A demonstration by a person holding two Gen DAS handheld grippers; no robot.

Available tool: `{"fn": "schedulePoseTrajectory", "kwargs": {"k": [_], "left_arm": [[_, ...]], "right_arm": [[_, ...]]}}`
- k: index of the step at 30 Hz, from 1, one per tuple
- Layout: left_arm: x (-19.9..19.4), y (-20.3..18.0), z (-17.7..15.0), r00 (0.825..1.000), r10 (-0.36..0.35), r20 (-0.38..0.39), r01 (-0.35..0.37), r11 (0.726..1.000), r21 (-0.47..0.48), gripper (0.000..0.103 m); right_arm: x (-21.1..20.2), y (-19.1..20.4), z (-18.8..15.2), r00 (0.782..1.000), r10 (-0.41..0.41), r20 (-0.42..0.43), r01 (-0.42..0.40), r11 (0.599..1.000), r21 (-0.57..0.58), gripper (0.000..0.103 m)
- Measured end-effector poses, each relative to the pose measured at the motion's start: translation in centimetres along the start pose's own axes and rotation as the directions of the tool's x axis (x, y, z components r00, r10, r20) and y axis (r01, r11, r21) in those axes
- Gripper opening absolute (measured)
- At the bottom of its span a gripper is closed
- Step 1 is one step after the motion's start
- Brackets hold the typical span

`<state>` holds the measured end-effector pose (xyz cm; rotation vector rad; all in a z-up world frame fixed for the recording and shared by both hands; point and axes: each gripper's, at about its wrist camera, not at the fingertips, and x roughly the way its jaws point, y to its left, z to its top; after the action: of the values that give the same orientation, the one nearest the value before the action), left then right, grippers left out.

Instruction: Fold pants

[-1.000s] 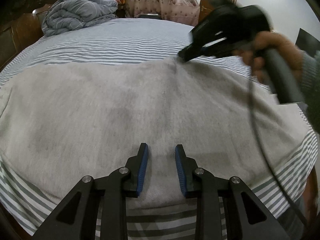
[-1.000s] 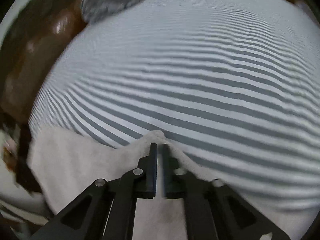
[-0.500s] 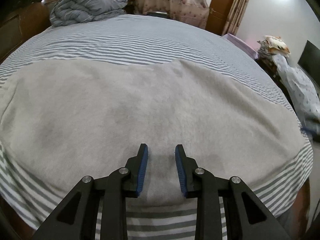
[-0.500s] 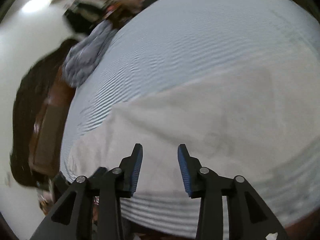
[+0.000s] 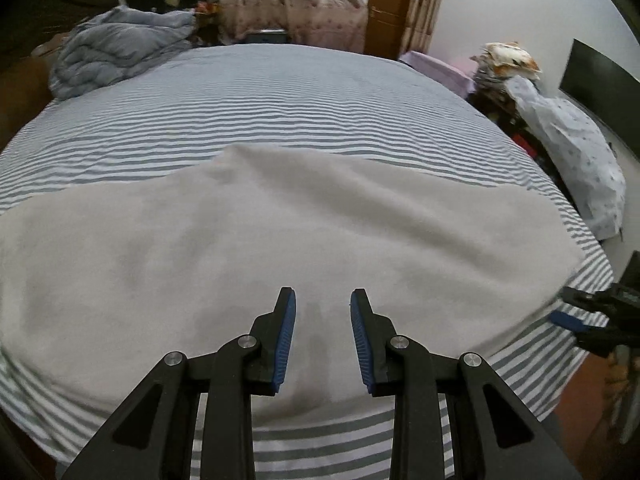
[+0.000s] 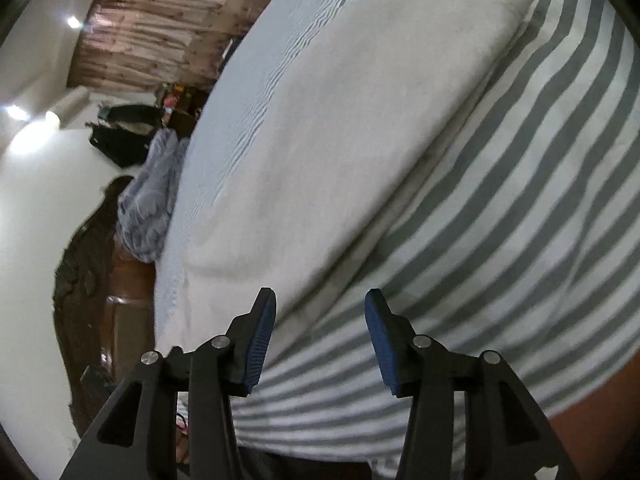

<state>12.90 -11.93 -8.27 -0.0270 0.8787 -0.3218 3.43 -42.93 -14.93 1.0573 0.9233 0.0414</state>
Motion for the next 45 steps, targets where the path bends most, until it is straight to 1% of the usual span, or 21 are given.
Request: {"fn": "schedulePoseTrajectory", "kwargs": {"k": [4, 7, 11, 13, 14, 15, 17, 18, 19, 20, 21, 24, 28, 30, 33, 34, 36, 38, 39, 41, 45], "left_arm": [[1.6, -3.3, 1.0, 0.998, -0.051, -0.019, 0.052, 0.998, 0.033, 0.030], [3.3, -5.8, 1.2, 0.996, -0.072, -0.044, 0.075, 0.996, 0.057, 0.030], [4.9, -7.8, 0.5, 0.990, -0.104, -0.093, 0.111, 0.991, 0.076, 0.030], [5.6, -8.4, -0.1, 0.987, -0.106, -0.118, 0.117, 0.989, 0.088, 0.030], [5.8, -8.5, -0.5, 0.987, -0.103, -0.121, 0.114, 0.989, 0.092, 0.030], [5.8, -8.7, -0.9, 0.990, -0.094, -0.109, 0.105, 0.989, 0.103, 0.031], [5.7, -9.1, -1.4, 0.993, -0.084, -0.084, 0.095, 0.986, 0.138, 0.034], [5.7, -9.1, -1.5, 0.994, -0.080, -0.079, 0.092, 0.985, 0.148, 0.035], [5.7, -9.1, -1.8, 0.994, -0.078, -0.075, 0.088, 0.985, 0.151, 0.035], [5.7, -9.1, -1.8, 0.995, -0.075, -0.073, 0.085, 0.985, 0.152, 0.036], [5.8, -9.0, -1.9, 0.995, -0.074, -0.071, 0.084, 0.985, 0.151, 0.036], [5.9, -9.0, -2.1, 0.995, -0.071, -0.067, 0.081, 0.984, 0.156, 0.036], [6.4, -9.6, -1.9, 0.995, -0.073, -0.067, 0.083, 0.983, 0.161, 0.036], [6.3, -9.6, -2.0, 0.995, -0.074, -0.072, 0.084, 0.983, 0.161, 0.036], [6.1, -9.1, -1.6, 0.990, -0.106, -0.098, 0.118, 0.984, 0.135, 0.036], [6.0, -8.6, -1.3, 0.986, -0.126, -0.112, 0.139, 0.984, 0.109, 0.036], [5.3, -7.2, -0.7, 0.981, -0.149, -0.122, 0.156, 0.986, 0.054, 0.036], [4.2, -5.2, -0.4, 0.984, -0.144, -0.102, 0.146, 0.989, 0.011, 0.036], [3.7, -4.3, -0.3, 0.986, -0.137, -0.091, 0.137, 0.991, -0.001, 0.036], [2.4, -1.7, 0.0, 0.991, -0.116, -0.062, 0.114, 0.993, -0.032, 0.036], [0.0, 2.6, -0.1, 0.999, -0.045, -0.007, 0.044, 0.995, -0.084, 0.036]], "right_arm": [[0.7, -1.3, 1.7, 0.998, 0.027, 0.049, -0.029, 0.999, 0.043, 0.044], [-0.2, -3.0, 3.7, 0.994, 0.054, 0.099, -0.062, 0.995, 0.082, 0.039], [-1.3, -4.7, 6.9, 0.983, 0.047, 0.177, -0.068, 0.991, 0.118, 0.038], [-1.4, -5.4, 8.5, 0.978, 0.044, 0.204, -0.075, 0.987, 0.143, 0.034], [-1.6, -5.9, 9.3, 0.976, 0.036, 0.215, -0.069, 0.986, 0.150, 0.034], [-1.7, -6.3, 10.2, 0.973, 0.031, 0.230, -0.068, 0.985, 0.156, 0.034], [-1.7, -6.6, 11.3, 0.971, 0.020, 0.236, -0.059, 0.985, 0.161, 0.027], [-1.5, -6.5, 11.6, 0.972, 0.015, 0.235, -0.054, 0.985, 0.161, 0.026], [-1.4, -6.5, 11.9, 0.972, 0.017, 0.234, -0.055, 0.986, 0.158, 0.023], [-1.3, -6.3, 12.1, 0.973, 0.009, 0.229, -0.043, 0.988, 0.148, 0.016], [-1.4, -6.0, 12.2, 0.974, -0.005, 0.226, -0.025, 0.992, 0.127, 0.015], [-2.1, -5.0, 12.1, 0.973, -0.017, 0.232, -0.004, 0.996, 0.087, 0.012], [-3.7, -1.5, 12.1, 0.967, 0.003, 0.254, -0.003, 1.000, 0.000, 0.011], [-3.9, 1.5, 12.0, 0.965, 0.010, 0.260, 0.003, 0.999, -0.050, 0.011], [-4.4, 5.3, 11.7, 0.965, 0.026, 0.259, 0.008, 0.992, -0.130, 0.011], [-4.3, 7.1, 11.4, 0.967, 0.029, 0.254, 0.014, 0.986, -0.164, 0.011], [-4.1, 9.4, 10.9, 0.970, 0.040, 0.238, 0.012, 0.977, -0.215, 0.011], [-3.3, 12.4, 9.9, 0.976, 0.042, 0.215, 0.019, 0.961, -0.276, 0.011], [-2.4, 14.3, 9.4, 0.979, 0.037, 0.202, 0.030, 0.948, -0.316, 0.011], [-0.8, 16.9, 8.3, 0.984, 0.028, 0.178, 0.041, 0.927, -0.373, 0.012], [3.6, 21.1, 5.4, 0.995, 0.030, 0.097, 0.016, 0.897, -0.442, 0.012]]}}
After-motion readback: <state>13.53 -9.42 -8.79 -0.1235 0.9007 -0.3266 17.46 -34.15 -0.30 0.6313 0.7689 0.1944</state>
